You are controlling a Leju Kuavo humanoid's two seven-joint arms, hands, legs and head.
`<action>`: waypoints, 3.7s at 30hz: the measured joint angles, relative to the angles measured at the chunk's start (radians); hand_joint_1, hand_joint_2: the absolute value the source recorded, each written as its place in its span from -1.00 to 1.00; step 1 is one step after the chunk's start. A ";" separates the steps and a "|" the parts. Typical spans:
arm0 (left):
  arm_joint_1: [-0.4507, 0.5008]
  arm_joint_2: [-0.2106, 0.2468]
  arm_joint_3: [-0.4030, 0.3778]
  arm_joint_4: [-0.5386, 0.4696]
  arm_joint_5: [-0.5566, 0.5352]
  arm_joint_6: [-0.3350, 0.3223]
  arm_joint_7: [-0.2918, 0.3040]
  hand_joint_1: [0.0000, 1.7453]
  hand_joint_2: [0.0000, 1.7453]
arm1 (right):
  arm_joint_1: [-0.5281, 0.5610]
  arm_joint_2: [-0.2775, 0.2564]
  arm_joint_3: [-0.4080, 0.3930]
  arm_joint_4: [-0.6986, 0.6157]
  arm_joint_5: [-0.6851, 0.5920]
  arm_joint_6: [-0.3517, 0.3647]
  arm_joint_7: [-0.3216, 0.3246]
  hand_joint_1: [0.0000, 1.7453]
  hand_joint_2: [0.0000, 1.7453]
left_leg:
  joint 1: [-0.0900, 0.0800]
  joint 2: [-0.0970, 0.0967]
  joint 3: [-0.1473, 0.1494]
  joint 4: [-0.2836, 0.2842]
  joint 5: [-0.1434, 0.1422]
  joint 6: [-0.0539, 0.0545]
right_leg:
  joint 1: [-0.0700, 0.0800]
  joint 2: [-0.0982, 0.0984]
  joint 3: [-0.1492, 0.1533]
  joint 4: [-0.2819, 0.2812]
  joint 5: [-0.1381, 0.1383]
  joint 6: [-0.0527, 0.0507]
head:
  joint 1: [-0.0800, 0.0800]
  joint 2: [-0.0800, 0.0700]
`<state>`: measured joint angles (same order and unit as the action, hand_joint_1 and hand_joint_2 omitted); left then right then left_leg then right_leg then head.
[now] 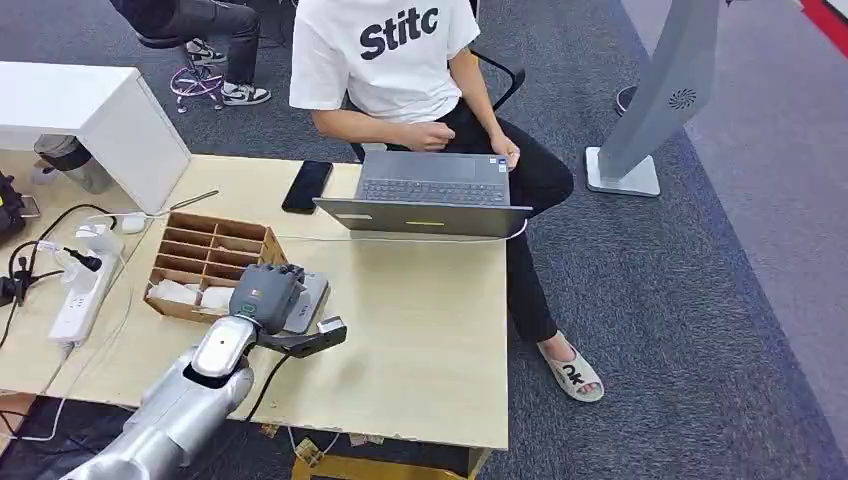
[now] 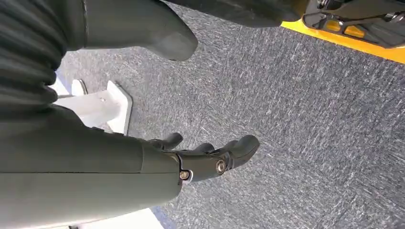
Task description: Pass the card to the sensor for recognition and then transmit it.
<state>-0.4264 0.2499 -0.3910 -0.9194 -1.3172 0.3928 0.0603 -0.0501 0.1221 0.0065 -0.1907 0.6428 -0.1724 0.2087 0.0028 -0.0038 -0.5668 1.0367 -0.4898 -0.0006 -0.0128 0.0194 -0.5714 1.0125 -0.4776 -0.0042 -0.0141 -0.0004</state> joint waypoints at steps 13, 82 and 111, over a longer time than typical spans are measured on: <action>-0.032 0.084 0.091 -0.211 -0.019 0.138 -0.019 1.00 1.00 | 0.000 0.000 -0.004 0.000 0.021 -0.012 -0.003 -1.00 1.00 | 0.000 0.000 -0.001 0.000 0.000 0.000 | 0.000 0.000 -0.001 0.000 0.000 0.000 | 0.000 0.000; 0.512 0.318 0.328 -0.859 0.212 -0.296 -0.006 -1.00 1.00 | 0.022 0.011 -0.104 0.001 0.038 -0.034 -0.008 -1.00 1.00 | 0.001 0.000 -0.006 -0.001 0.001 -0.001 | 0.001 -0.001 -0.006 0.001 0.000 -0.002 | 0.000 0.000; 0.377 0.246 0.319 -0.600 0.143 -0.314 0.014 0.68 1.00 | 0.017 0.014 -0.105 0.001 0.080 -0.019 0.006 -1.00 1.00 | 0.001 0.000 -0.005 -0.001 0.001 -0.001 | 0.001 0.000 -0.006 0.000 0.000 -0.002 | 0.000 0.000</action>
<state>-0.0489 0.4963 -0.0721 -1.5198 -1.1746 0.0790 0.0744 -0.0333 0.1366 -0.0980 -0.1900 0.7229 -0.1915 0.2152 0.0037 -0.0036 -0.5723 1.0356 -0.4891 -0.0017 -0.0123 0.0189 -0.5778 1.0129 -0.4779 -0.0059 -0.0141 -0.0004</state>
